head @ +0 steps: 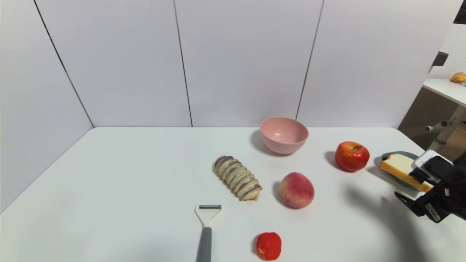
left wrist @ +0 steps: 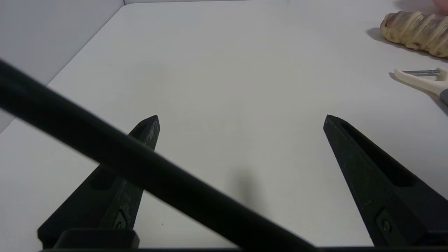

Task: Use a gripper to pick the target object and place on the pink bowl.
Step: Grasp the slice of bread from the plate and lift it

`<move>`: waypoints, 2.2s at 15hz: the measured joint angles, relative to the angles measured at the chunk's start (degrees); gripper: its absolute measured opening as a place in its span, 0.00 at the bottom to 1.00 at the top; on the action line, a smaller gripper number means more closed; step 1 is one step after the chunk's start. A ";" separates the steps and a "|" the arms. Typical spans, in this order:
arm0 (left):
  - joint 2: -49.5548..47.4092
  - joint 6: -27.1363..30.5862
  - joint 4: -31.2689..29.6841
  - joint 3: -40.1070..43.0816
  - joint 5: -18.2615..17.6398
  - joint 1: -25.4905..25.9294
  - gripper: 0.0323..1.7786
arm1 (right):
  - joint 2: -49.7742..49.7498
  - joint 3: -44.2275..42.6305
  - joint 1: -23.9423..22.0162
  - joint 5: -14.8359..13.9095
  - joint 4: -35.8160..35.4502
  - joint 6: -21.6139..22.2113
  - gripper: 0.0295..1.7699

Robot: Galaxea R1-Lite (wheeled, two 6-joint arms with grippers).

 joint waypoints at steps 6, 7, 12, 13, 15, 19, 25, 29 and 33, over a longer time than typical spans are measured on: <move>0.00 0.00 0.00 0.00 0.00 0.00 0.95 | 1.01 -0.77 3.45 -0.15 1.02 -0.50 0.97; 0.00 0.02 0.00 0.00 0.00 0.00 0.95 | 1.95 -1.74 3.52 -0.06 0.91 -0.50 0.97; 0.00 0.00 0.00 0.00 0.00 0.00 0.95 | 6.61 -5.66 3.25 -0.94 1.23 -0.83 0.97; 0.00 0.00 0.00 0.00 0.00 0.00 0.95 | 7.08 -5.77 3.22 -1.74 1.18 -0.98 0.97; 0.00 0.00 0.00 0.00 0.00 0.00 0.95 | 7.89 -5.90 3.17 -3.66 1.10 -1.35 0.97; 0.00 0.00 0.00 0.00 0.00 0.00 0.95 | 9.40 -6.56 3.11 -6.66 0.79 -1.72 0.97; 0.00 0.00 0.00 0.00 0.00 0.00 0.95 | 11.22 -7.74 2.84 -8.12 0.94 -1.52 0.97; 0.00 0.00 0.00 0.00 0.00 0.00 0.95 | 11.74 -8.50 2.56 -8.20 1.10 -1.50 0.97; 0.00 0.00 0.00 0.00 0.00 0.00 0.95 | 12.15 -9.56 2.54 -8.18 0.85 -1.41 0.92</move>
